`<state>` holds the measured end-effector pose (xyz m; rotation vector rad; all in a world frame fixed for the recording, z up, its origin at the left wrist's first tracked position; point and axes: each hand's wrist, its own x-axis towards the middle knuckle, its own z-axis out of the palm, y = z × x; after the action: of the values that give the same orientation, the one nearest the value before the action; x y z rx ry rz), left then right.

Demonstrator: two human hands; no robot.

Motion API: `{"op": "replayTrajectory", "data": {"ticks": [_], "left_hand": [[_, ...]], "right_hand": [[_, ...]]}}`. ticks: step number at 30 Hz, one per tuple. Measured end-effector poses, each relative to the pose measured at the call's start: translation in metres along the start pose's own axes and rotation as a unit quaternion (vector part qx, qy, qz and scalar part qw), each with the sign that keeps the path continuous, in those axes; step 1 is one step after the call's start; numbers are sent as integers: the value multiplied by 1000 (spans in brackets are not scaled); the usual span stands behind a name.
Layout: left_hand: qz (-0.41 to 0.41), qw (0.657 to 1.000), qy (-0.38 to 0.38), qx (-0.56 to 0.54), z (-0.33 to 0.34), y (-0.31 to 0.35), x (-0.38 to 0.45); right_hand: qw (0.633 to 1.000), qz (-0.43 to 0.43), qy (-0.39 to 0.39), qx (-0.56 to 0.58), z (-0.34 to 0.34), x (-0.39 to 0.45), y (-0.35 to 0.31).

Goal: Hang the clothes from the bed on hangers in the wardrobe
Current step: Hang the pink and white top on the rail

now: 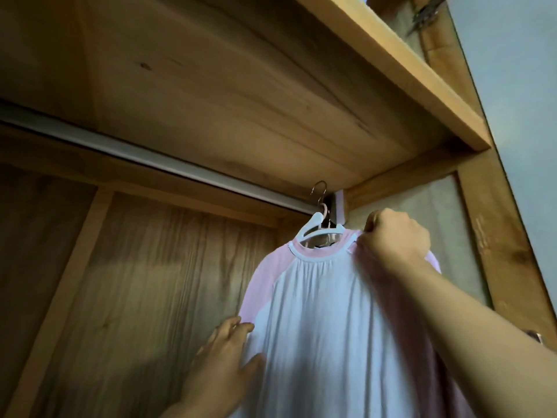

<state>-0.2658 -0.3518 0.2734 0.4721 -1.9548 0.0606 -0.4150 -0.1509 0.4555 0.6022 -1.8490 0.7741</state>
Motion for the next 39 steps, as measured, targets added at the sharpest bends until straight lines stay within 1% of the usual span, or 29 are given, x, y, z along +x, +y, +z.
{"op": "replayTrajectory", "data": {"ticks": [2,4,6,8,11,13,15,16,17,18,20,22,23,24,26,27,28,29,31,36,38,39], "left_hand": [[-5,999,-33,6,2,-5,9],[-14,1000,-12,2,5,-13,17],[13,1000,-11,19,11,-19,24],[21,999,-38,-24,19,-29,26],[44,998,-12,-32,43,-43,25],[74,997,7,-27,55,-49,26],[84,996,1,-11,67,-50,25],[87,996,-5,-21,67,-48,25],[90,995,5,-34,70,-48,26],[86,995,-1,-43,71,-47,27],[70,995,-39,-52,74,-43,29],[69,995,-46,-62,82,-42,26],[55,993,-71,-82,83,-40,25],[40,991,-93,-90,85,-39,24],[50,987,-116,-97,89,-35,19],[64,989,-107,-86,90,-33,15],[59,987,-121,-90,90,-29,16],[57,988,-117,-84,93,-25,15],[48,991,-95,-79,99,-22,11],[47,982,-90,-160,94,-9,-13],[42,981,-83,-169,88,-9,-34],[33,981,-94,-164,81,-8,-49]], "right_hand": [[1000,-3,6,-19,9,9,-5],[999,-12,6,-38,19,14,-11],[998,-21,5,-56,29,14,-14],[997,-25,5,-67,35,9,-15],[995,-37,7,-91,43,0,-9],[993,-42,4,-112,47,-5,-5],[992,-46,5,-117,52,-9,-3],[992,-53,10,-118,54,-10,-3],[990,-65,18,-122,55,-11,-2],[988,-78,25,-129,55,-13,-3],[984,-103,31,-139,54,-18,-1],[982,-109,29,-153,52,-26,2],[980,-112,35,-160,52,-30,5],[978,-121,50,-165,52,-35,9],[969,-151,91,-172,56,-47,15],[966,-170,105,-163,58,-54,18],[964,-189,107,-152,59,-63,20],[963,-206,105,-140,59,-72,21],[963,-221,104,-113,59,-92,22],[971,-222,88,-15,61,-147,27],[972,-217,86,36,60,-173,30],[971,-214,78,68,59,-189,32]]}}
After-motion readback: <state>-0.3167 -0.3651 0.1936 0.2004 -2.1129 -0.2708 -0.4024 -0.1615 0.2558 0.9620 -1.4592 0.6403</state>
